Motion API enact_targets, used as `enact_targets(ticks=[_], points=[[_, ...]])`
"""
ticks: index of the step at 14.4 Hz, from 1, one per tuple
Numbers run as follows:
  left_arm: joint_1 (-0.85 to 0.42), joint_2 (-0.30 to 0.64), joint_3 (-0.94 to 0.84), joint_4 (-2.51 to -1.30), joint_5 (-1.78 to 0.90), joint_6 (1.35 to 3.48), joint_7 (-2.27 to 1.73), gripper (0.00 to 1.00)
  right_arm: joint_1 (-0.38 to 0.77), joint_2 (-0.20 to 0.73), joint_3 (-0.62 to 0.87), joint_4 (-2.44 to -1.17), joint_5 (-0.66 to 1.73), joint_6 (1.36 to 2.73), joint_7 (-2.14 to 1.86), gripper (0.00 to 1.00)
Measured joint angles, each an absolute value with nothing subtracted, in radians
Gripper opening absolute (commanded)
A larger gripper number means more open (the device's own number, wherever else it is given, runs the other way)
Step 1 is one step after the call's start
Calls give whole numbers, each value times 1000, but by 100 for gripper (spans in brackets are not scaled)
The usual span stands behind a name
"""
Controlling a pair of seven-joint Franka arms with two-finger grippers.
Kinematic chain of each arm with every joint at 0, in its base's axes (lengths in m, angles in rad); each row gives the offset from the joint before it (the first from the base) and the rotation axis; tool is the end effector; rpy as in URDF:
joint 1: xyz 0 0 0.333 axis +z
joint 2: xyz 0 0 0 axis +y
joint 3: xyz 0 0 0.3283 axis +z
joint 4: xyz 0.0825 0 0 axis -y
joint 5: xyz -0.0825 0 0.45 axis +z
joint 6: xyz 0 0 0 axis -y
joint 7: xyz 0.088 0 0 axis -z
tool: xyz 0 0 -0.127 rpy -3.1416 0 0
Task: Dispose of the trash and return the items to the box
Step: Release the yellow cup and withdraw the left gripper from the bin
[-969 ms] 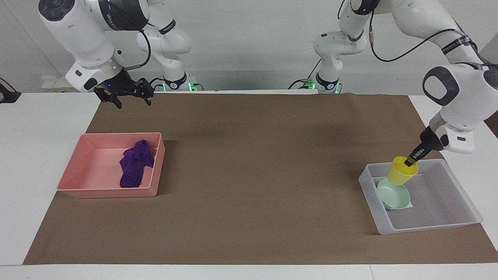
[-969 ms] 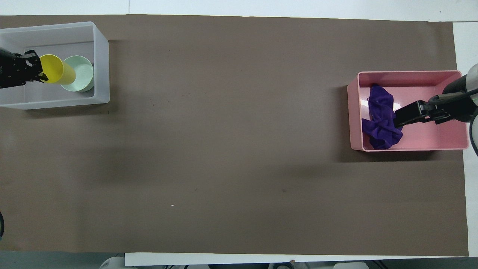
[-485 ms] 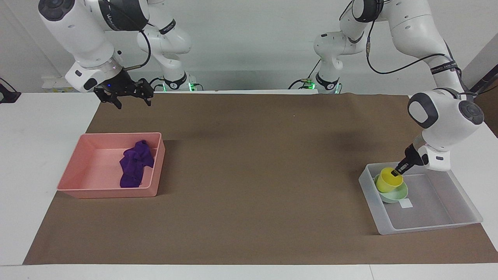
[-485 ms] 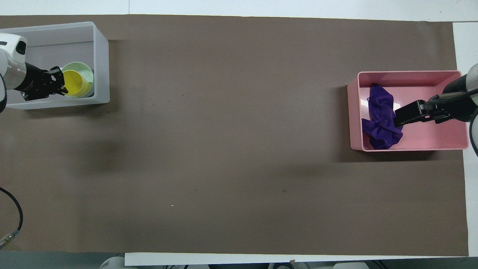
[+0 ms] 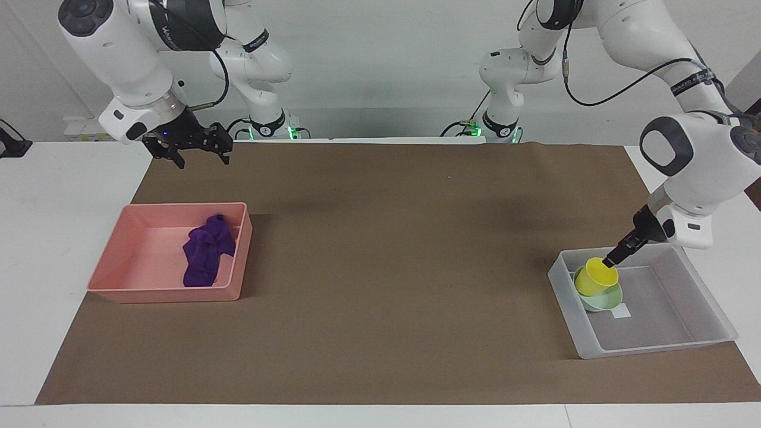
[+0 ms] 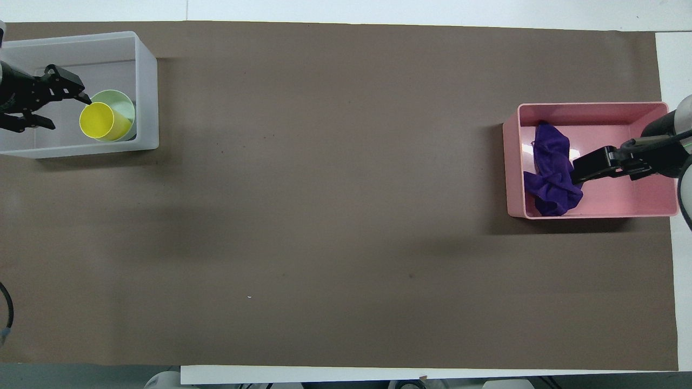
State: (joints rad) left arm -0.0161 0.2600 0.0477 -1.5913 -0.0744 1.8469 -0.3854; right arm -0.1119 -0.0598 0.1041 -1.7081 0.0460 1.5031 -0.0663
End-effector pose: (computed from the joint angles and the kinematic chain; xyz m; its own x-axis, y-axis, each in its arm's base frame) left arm 0.7068 0.0124 0.4567 0.9065 0.4214 -0.0265 0.4222 -0.9049 0.0531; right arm 0.5866 0.0029 0.5746 0.9880 0.0605 -0.1420 0.0540 -0.9973 -0.0491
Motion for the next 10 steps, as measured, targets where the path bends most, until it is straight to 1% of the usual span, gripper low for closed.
enact_targets(ticks=[2, 7, 10], points=[[-46, 205, 43, -1573, -23, 1761, -321, 100, -111, -61, 104, -1717, 46, 1520, -66, 99], [-99, 31, 41, -1572, -11, 1608, -157, 100, -111, -74, 104, -1753, 47, 1542, -69, 99], [-106, -25, 40, -1579, -11, 1555, -131, 100, -111, -79, 104, -1757, 48, 1542, -69, 99]])
